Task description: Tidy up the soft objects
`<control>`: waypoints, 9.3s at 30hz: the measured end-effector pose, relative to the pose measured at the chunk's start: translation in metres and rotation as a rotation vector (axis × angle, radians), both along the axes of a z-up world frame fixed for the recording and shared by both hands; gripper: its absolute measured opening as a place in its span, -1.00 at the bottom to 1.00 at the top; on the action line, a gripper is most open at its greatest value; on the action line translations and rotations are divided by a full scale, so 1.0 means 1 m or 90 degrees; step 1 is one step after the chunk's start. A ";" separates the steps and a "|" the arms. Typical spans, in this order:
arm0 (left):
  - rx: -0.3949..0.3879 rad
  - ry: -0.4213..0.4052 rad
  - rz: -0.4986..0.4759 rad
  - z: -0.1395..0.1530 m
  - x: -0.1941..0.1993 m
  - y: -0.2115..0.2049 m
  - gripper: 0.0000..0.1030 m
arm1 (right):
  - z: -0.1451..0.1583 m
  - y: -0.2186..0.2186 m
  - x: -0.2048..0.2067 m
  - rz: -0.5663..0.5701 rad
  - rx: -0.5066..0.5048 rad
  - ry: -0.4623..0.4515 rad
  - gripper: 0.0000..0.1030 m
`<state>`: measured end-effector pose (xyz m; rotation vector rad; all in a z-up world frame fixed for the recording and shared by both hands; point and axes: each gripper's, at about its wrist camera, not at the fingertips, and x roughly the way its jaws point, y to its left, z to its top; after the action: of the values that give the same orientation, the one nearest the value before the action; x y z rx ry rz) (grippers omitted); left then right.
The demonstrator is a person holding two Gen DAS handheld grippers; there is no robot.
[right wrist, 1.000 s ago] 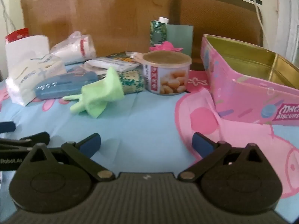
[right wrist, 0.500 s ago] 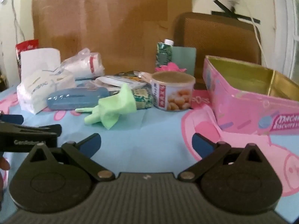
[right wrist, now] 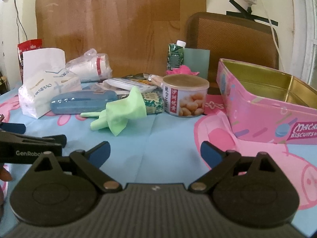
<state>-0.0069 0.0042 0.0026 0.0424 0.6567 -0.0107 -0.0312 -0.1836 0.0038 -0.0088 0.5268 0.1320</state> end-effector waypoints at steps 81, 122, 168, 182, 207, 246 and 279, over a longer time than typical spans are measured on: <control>-0.284 0.052 -0.430 0.077 0.090 -0.223 0.13 | 0.059 -0.130 0.041 0.059 -0.047 -0.083 0.33; -0.421 0.175 -0.215 0.012 0.049 0.013 -0.31 | 0.014 0.013 0.031 0.274 0.117 0.068 -0.84; -0.090 -0.081 -0.158 0.100 -0.036 0.073 -0.37 | 0.062 -0.116 -0.005 -0.057 0.082 -0.204 0.56; 0.071 -0.079 0.163 0.098 -0.190 0.231 -0.08 | 0.033 0.011 0.037 0.147 0.039 -0.073 0.68; -0.211 -0.064 -0.009 -0.001 0.010 0.066 0.69 | -0.001 0.034 0.129 0.111 -0.040 0.081 0.57; -0.144 -0.015 -0.004 -0.005 0.020 0.052 0.97 | -0.006 0.018 0.002 0.251 -0.023 0.053 0.84; -0.106 0.004 -0.029 -0.007 0.024 0.043 0.99 | -0.008 0.017 0.003 0.257 -0.024 0.054 0.84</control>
<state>0.0169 0.0471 -0.0039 -0.1033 0.6592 -0.1092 -0.0282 -0.1670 -0.0042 -0.1471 0.6083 0.5194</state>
